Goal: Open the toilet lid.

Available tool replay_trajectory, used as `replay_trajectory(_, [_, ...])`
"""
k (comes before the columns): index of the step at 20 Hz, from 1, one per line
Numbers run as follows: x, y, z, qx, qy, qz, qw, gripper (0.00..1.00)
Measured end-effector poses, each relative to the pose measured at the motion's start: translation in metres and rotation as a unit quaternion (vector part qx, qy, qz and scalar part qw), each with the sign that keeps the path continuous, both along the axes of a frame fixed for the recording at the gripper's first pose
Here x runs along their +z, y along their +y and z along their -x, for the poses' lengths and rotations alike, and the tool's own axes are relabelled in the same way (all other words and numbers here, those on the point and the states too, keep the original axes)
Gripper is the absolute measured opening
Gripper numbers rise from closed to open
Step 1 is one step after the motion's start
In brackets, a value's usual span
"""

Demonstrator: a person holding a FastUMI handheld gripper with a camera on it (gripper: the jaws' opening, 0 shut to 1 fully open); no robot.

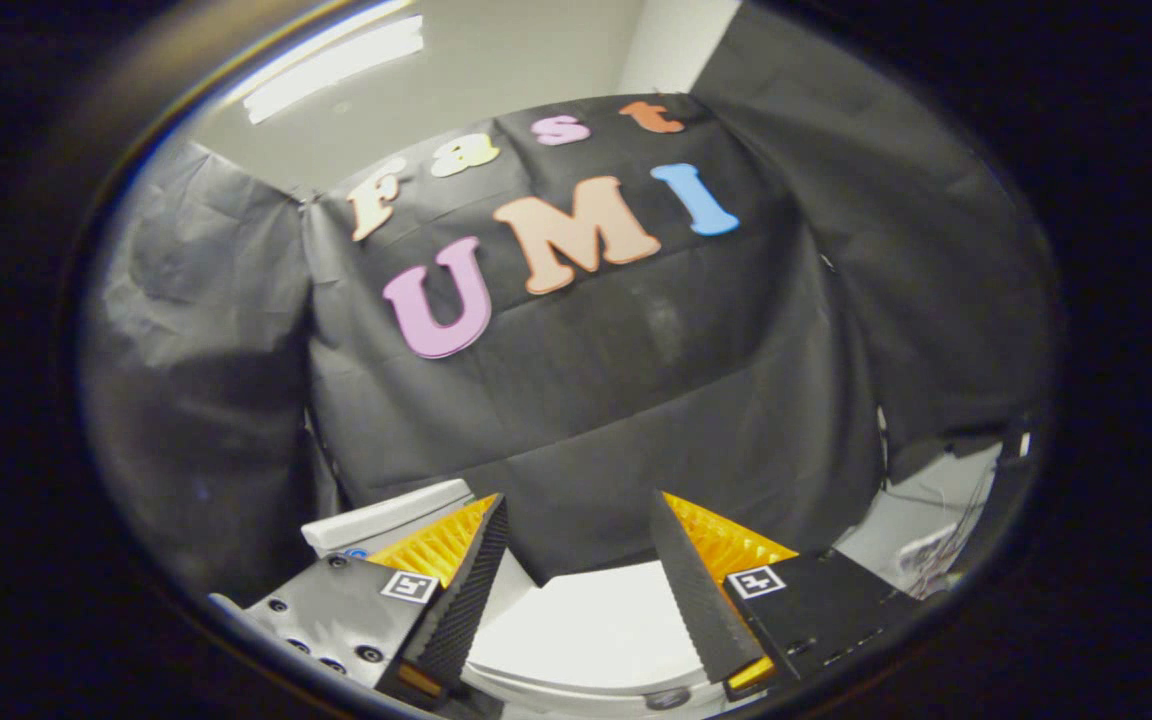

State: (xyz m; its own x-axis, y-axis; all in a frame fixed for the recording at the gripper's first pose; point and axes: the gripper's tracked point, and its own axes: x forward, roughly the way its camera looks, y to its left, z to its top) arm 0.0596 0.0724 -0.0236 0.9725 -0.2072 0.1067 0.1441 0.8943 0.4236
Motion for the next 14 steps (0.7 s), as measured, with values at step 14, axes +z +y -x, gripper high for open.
replay_trajectory(14, [-0.171,0.026,0.029,-0.197,0.048,-0.297,0.933,0.89])
